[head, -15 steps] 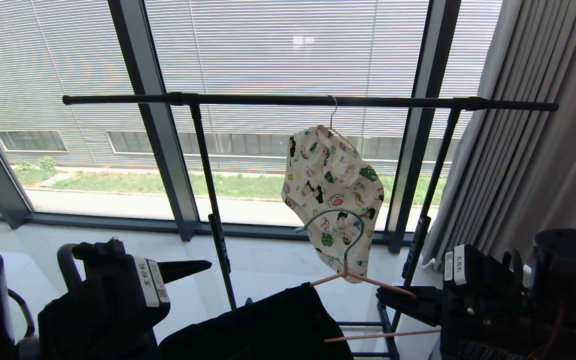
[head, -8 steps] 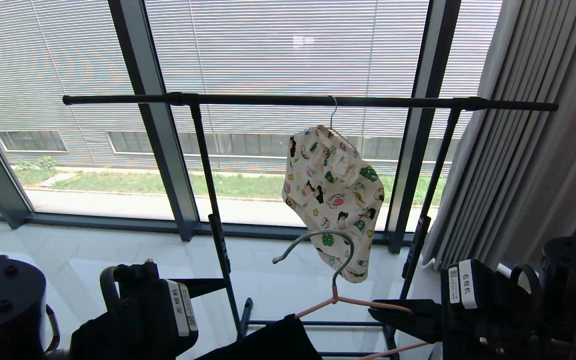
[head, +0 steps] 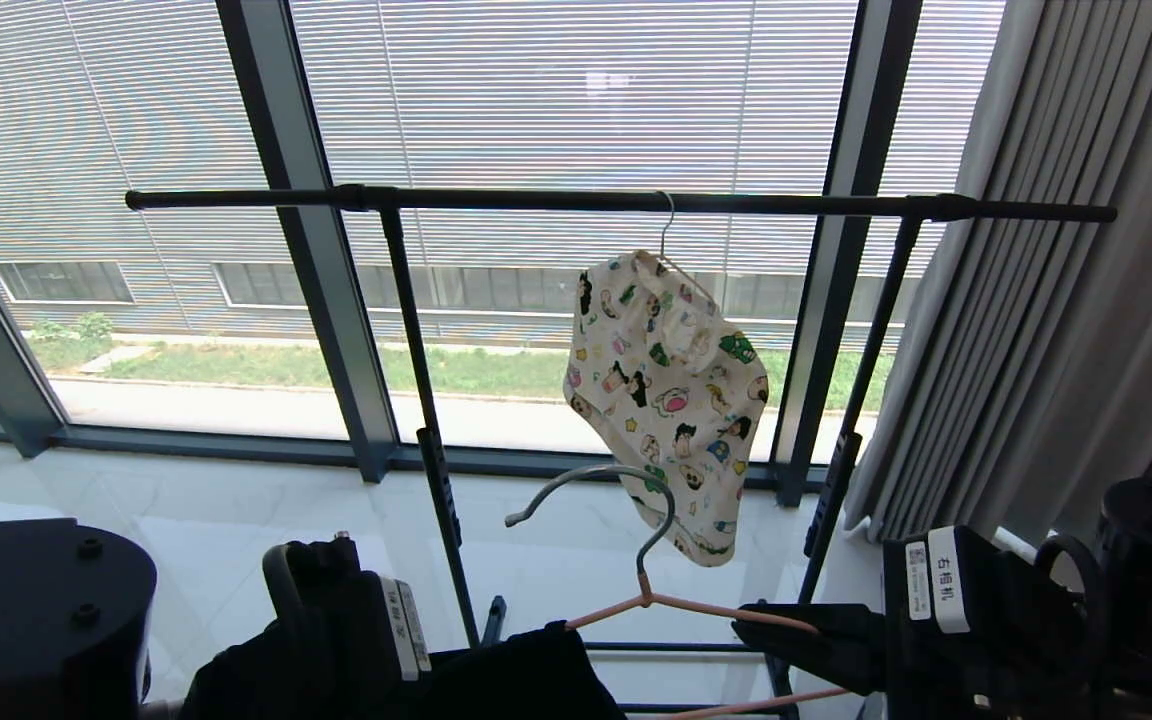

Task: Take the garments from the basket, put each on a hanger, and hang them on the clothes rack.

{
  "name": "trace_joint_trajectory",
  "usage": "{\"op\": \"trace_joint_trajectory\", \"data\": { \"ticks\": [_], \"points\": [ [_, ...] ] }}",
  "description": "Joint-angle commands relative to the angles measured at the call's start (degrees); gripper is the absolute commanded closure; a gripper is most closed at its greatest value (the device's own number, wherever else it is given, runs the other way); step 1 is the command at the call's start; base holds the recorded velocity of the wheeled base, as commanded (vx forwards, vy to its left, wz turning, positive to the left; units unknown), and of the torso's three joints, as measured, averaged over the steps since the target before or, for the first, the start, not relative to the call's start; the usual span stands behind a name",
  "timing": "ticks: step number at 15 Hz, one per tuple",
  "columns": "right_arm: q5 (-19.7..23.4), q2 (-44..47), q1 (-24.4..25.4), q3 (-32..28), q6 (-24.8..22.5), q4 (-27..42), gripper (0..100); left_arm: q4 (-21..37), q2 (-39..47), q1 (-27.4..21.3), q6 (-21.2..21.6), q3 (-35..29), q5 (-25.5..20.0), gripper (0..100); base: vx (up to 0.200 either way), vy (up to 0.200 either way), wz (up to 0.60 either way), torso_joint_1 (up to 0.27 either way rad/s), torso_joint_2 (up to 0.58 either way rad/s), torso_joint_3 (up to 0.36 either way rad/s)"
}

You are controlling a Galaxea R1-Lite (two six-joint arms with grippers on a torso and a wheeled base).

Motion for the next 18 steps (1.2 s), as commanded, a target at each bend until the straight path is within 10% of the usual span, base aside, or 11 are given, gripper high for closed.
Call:
{"op": "trace_joint_trajectory", "data": {
  "ticks": [1,3,4,13,18],
  "points": [
    [0.08,-0.04,0.32,0.04,-0.06,0.03,100,-0.12,0.31,0.03,-0.03,-0.05,0.10,100,0.000,0.000,0.00,0.000,0.00,0.000],
    [-0.01,-0.12,0.49,0.13,-0.06,0.03,100,-0.21,0.66,0.03,-0.03,-0.05,0.27,100,0.000,0.000,0.00,0.000,0.00,0.000],
    [-0.01,-0.12,0.49,0.22,-0.06,0.03,0,-0.21,0.66,0.03,-0.03,-0.05,0.62,100,0.000,0.000,0.00,0.000,0.00,0.000],
    [-3.17,1.37,-1.79,3.91,0.56,0.03,0,-6.45,0.75,7.33,-0.47,0.57,14.16,100,0.000,0.000,0.00,0.000,0.00,0.000],
    [-4.05,12.01,-0.30,-0.66,11.28,-5.78,0,-6.80,1.54,7.86,-0.73,-6.20,16.88,100,0.000,0.000,0.00,0.000,0.00,0.000]
  ]
}}
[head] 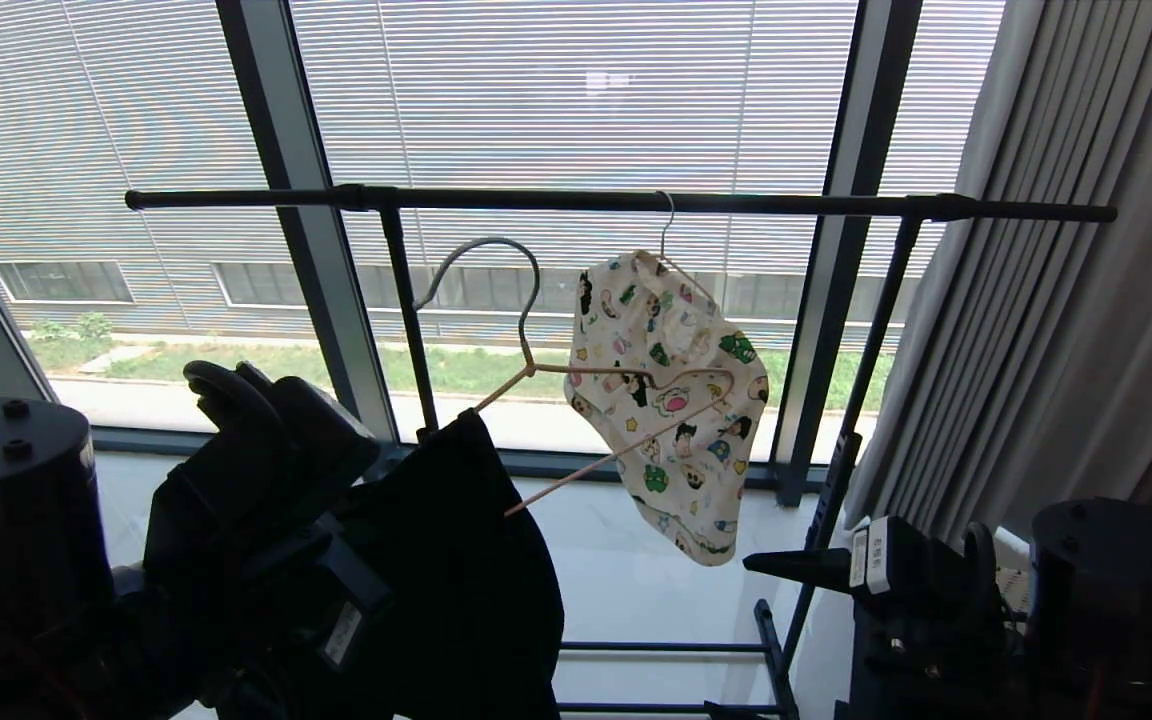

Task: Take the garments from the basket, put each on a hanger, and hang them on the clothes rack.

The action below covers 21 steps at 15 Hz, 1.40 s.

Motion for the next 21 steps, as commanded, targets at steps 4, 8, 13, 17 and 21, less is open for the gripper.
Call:
{"op": "trace_joint_trajectory", "data": {
  "ticks": [4,8,13,17,21],
  "points": [
    [-8.89,15.40,4.84,-11.12,10.57,-4.66,0,-0.09,2.24,0.03,-0.05,-4.45,-0.01,100,0.000,0.000,0.00,0.000,0.00,0.000],
    [-16.80,21.29,6.33,-20.35,14.88,-4.92,0,-0.09,2.42,0.03,-0.05,-4.89,-0.01,100,0.000,0.000,0.00,0.000,0.00,0.000],
    [-18.03,22.61,5.98,-21.23,14.88,-4.92,0,-0.09,2.60,-0.67,-0.05,-4.98,-0.01,100,0.000,0.000,0.00,0.000,0.00,0.000],
    [-20.76,23.66,4.93,-21.23,14.88,-4.92,0,-0.09,2.60,-1.82,0.12,-4.98,-0.01,100,0.000,0.000,0.00,0.000,0.00,0.000],
    [-22.69,24.02,3.34,-20.53,14.18,-4.92,0,-0.09,2.68,-2.08,0.04,-5.59,-0.01,100,0.000,0.000,0.00,0.000,0.00,0.000]
  ]
}}
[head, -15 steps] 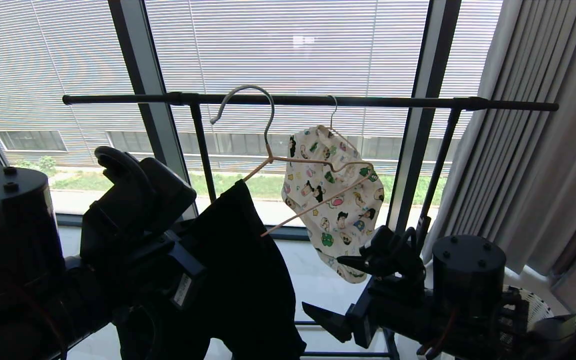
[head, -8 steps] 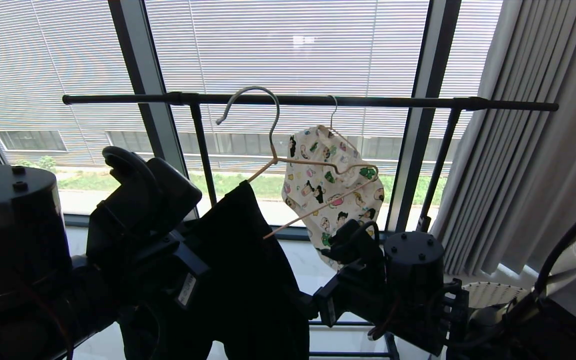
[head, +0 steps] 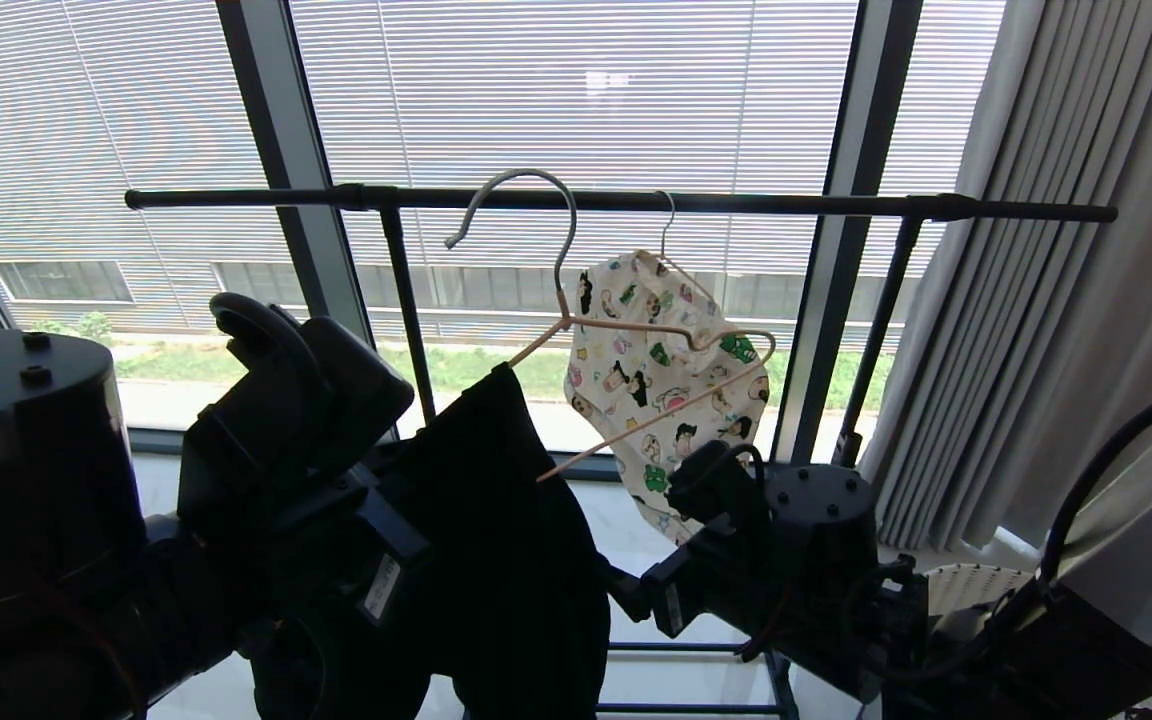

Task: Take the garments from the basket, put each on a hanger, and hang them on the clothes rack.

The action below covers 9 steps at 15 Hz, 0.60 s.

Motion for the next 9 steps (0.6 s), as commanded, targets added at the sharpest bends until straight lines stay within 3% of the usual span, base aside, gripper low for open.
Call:
{"op": "trace_joint_trajectory", "data": {
  "ticks": [1,6,9],
  "points": [
    [-0.90,0.50,-0.53,0.36,-0.25,-0.02,0,-0.01,0.00,-0.07,0.03,-0.28,0.01,100,0.000,0.000,0.00,0.000,0.00,0.000],
    [-3.01,1.11,-3.60,0.53,-4.47,0.07,0,-0.01,-0.09,-0.16,0.03,-0.19,0.19,100,0.000,0.000,0.00,0.000,0.00,0.000],
    [-5.56,0.50,-11.16,0.45,-8.69,-0.02,0,-2.03,-0.18,2.22,0.03,3.32,0.28,100,0.000,0.000,0.00,0.000,0.00,0.000]
  ]
}}
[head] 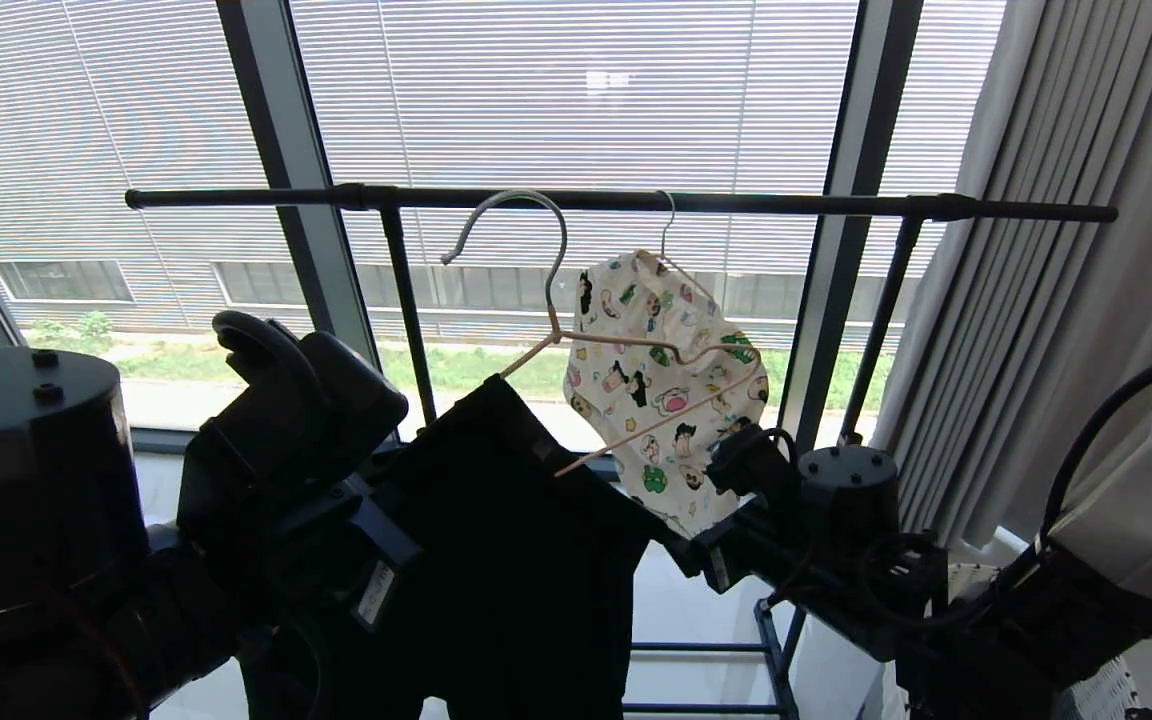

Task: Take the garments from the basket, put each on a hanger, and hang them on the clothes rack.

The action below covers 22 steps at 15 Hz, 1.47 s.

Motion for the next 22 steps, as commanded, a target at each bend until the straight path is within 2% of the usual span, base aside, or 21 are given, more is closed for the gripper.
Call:
{"op": "trace_joint_trajectory", "data": {
  "ticks": [1,2,5,11,12,14,15,16,17,19,22],
  "points": [
    [-0.36,-0.68,-4.67,-0.18,-1.86,-0.08,0,-1.94,-0.14,1.23,0.14,2.13,0.03,100,0.000,0.000,0.00,0.000,0.00,0.000],
    [-0.36,-1.47,-7.92,-0.18,-3.35,-0.08,0,-2.99,-0.49,1.32,0.32,3.36,0.03,100,0.000,0.000,0.00,0.000,0.00,0.000],
    [-0.36,-3.23,-12.14,-0.35,-3.79,-0.08,0,-2.99,-1.46,1.32,0.32,5.20,0.47,100,0.000,0.000,0.00,0.000,0.00,0.000],
    [1.48,-8.85,-14.25,-0.27,-3.62,0.53,0,-3.17,-0.67,1.06,0.23,9.07,0.30,100,0.000,0.000,0.00,0.000,0.00,0.000],
    [4.21,-10.96,-15.04,-0.18,-3.62,2.38,0,-4.05,-0.40,1.06,0.23,9.42,0.30,100,0.000,0.000,0.00,0.000,0.00,0.000],
    [11.94,-16.32,-16.98,-1.06,-3.62,9.15,0,-9.59,1.09,1.06,0.58,11.88,0.30,100,0.000,0.000,0.00,0.000,0.00,0.000],
    [13.87,-17.73,-17.86,-1.94,-3.62,10.99,0,-11.96,1.88,0.97,0.76,13.20,0.30,100,0.000,0.000,0.00,0.000,0.00,0.000],
    [16.16,-20.45,-19.00,-3.61,-3.62,14.95,0,-16.71,3.73,0.88,2.34,15.31,0.38,100,0.000,0.000,0.00,0.000,0.00,0.000],
    [17.04,-21.33,-19.17,-4.04,-3.62,16.44,0,-18.29,4.52,0.88,2.60,15.57,0.38,100,0.000,0.000,0.00,0.000,0.00,0.000],
    [24.51,-26.52,-19.44,-5.54,-3.53,24.26,0,-25.41,8.65,-1.05,2.78,15.40,0.47,100,0.000,0.000,0.00,0.000,0.00,0.000],
    [30.75,-30.12,-20.76,-9.58,-3.71,35.43,0,-29.80,11.11,-2.81,3.57,15.13,0.56,100,0.000,0.000,0.00,0.000,0.00,0.000]
  ]
}}
